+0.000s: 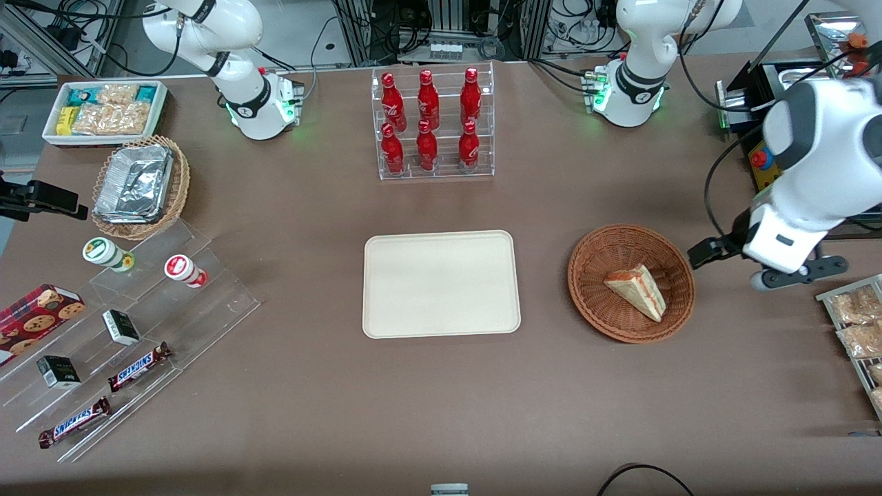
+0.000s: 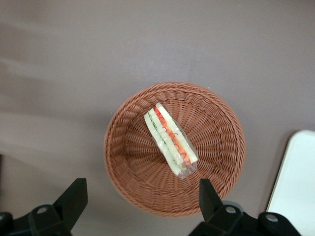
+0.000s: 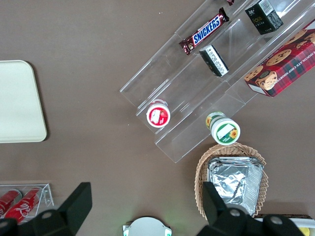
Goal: Place sandwich from basket to tray
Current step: 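Move the left gripper over the sandwich in the wicker basket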
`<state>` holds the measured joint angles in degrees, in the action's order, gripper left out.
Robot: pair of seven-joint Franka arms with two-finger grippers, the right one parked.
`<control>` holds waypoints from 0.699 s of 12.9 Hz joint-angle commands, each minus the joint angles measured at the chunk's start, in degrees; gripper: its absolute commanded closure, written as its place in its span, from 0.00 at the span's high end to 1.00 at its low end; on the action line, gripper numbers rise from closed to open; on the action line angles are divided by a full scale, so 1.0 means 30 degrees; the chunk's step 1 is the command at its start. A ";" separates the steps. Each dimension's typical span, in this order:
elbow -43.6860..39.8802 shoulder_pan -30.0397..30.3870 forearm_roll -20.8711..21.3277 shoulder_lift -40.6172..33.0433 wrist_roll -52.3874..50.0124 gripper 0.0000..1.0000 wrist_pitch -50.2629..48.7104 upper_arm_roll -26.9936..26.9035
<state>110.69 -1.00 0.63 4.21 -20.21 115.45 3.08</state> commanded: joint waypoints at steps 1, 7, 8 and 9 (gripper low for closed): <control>0.2063 -0.0748 0.0024 -0.0611 -0.3245 1.00 0.1792 0.0145; 0.5496 -0.1362 -0.0239 -0.0351 -0.7491 1.00 0.6833 0.0145; 0.5497 -0.1541 -0.0268 0.0000 -0.8170 1.00 0.7273 0.0145; 0.5613 -0.1572 -0.0327 0.0323 -0.8902 1.00 0.7625 0.0145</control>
<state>126.55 -4.76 0.21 4.43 -42.48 135.88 3.58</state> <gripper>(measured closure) 0.000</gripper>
